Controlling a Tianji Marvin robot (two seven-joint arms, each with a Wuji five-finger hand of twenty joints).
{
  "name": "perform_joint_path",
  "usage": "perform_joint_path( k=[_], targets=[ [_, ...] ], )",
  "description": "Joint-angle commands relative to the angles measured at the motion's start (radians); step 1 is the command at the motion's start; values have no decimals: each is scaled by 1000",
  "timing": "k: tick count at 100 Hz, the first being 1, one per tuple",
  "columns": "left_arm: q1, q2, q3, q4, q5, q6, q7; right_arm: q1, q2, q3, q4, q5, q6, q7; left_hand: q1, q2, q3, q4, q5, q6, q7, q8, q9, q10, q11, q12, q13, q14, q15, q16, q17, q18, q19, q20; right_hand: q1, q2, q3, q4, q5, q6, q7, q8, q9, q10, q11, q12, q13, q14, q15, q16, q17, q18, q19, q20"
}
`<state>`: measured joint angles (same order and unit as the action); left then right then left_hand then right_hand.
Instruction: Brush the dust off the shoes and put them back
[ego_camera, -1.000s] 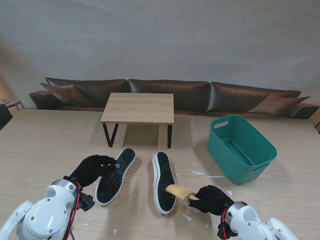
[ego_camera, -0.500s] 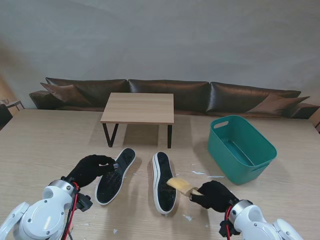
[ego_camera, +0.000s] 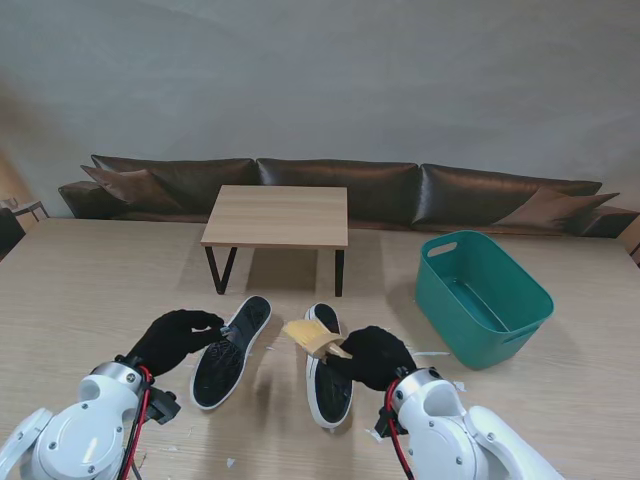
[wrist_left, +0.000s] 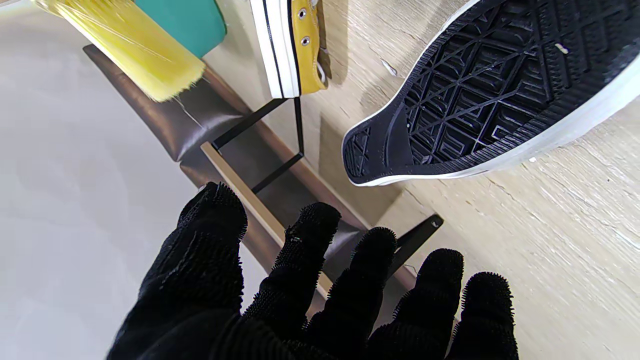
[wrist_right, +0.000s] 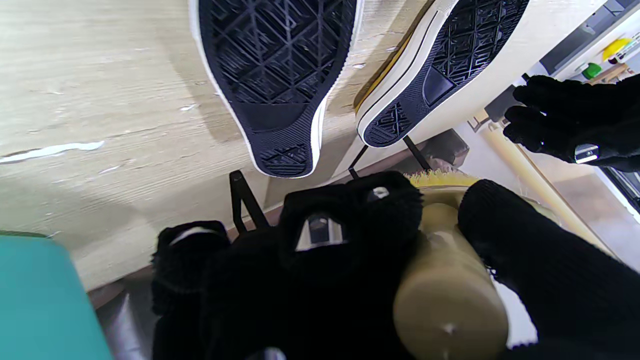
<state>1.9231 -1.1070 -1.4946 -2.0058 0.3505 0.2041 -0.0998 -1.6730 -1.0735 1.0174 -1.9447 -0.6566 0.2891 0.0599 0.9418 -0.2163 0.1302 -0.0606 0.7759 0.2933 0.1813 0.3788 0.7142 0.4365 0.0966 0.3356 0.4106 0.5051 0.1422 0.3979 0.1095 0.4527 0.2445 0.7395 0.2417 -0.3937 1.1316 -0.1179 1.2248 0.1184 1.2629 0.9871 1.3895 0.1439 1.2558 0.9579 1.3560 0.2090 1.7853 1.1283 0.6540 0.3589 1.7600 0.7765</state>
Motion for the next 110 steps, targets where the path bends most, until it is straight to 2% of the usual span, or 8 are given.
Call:
perform_joint_path(
  k=[1, 16, 37, 57, 84, 110],
  targets=[
    [4, -6, -3, -1, -7, 4, -14, 21, -23, -22, 24, -10, -5, 5, 12, 21, -24, 35, -7, -17, -4, -4, -9, -11, 0, -7, -34, -12, -22, -5, -8, -29, -17, -12, 52, 59, 76, 7, 133, 140, 76, -8, 60, 79, 117, 8, -54, -68, 53, -12, 513, 5, 153, 31],
    [1, -8, 1, 3, -5, 15, -4, 115, -40, -127, 101, -28, 32, -52, 13, 21, -24, 35, -5, -15, -3, -3, -6, -11, 1, -7, -36, -12, -22, -5, -8, -29, -16, -11, 48, 58, 80, 7, 133, 133, 75, -7, 60, 76, 115, 8, -54, -70, 53, -14, 513, 5, 151, 30],
    [-4, -9, 5, 6, -3, 25, 1, 250, -66, -257, 195, -43, 100, -97, 12, 20, -24, 35, -6, -19, -3, -4, -8, -16, 0, -7, -36, -14, -23, -5, -8, -30, -16, -11, 42, 60, 80, 7, 133, 128, 76, -6, 59, 71, 112, 8, -53, -73, 53, -17, 512, 3, 147, 29],
    [-3, -15, -1, 19, -3, 10, 26, 352, -99, -359, 280, -37, 159, -139, 13, 16, -22, 35, -9, -22, -5, -4, -12, -20, 0, -7, -36, -14, -23, -5, -7, -28, -16, -12, 37, 62, 80, 7, 133, 123, 75, -5, 60, 66, 110, 9, -53, -80, 53, -19, 512, 1, 144, 28],
    [2, -21, -3, 30, -2, 2, 55, 451, -146, -456, 388, -9, 218, -178, 15, 6, -17, 35, -18, -25, -8, -6, -18, -25, -2, -8, -39, -21, -24, -6, -9, -29, -18, -13, 35, 63, 79, 6, 132, 119, 74, -4, 60, 64, 110, 10, -53, -85, 52, -21, 511, -3, 140, 26],
    [-3, -24, -5, 44, -12, 3, 67, 500, -182, -509, 461, 22, 254, -198, 12, 11, -13, 34, -14, -22, -6, -6, -18, -23, -1, -8, -40, -19, -24, -6, -12, -28, -19, -13, 36, 60, 78, 5, 132, 118, 74, -4, 60, 63, 109, 10, -52, -93, 52, -22, 512, -8, 138, 25]
  ],
)
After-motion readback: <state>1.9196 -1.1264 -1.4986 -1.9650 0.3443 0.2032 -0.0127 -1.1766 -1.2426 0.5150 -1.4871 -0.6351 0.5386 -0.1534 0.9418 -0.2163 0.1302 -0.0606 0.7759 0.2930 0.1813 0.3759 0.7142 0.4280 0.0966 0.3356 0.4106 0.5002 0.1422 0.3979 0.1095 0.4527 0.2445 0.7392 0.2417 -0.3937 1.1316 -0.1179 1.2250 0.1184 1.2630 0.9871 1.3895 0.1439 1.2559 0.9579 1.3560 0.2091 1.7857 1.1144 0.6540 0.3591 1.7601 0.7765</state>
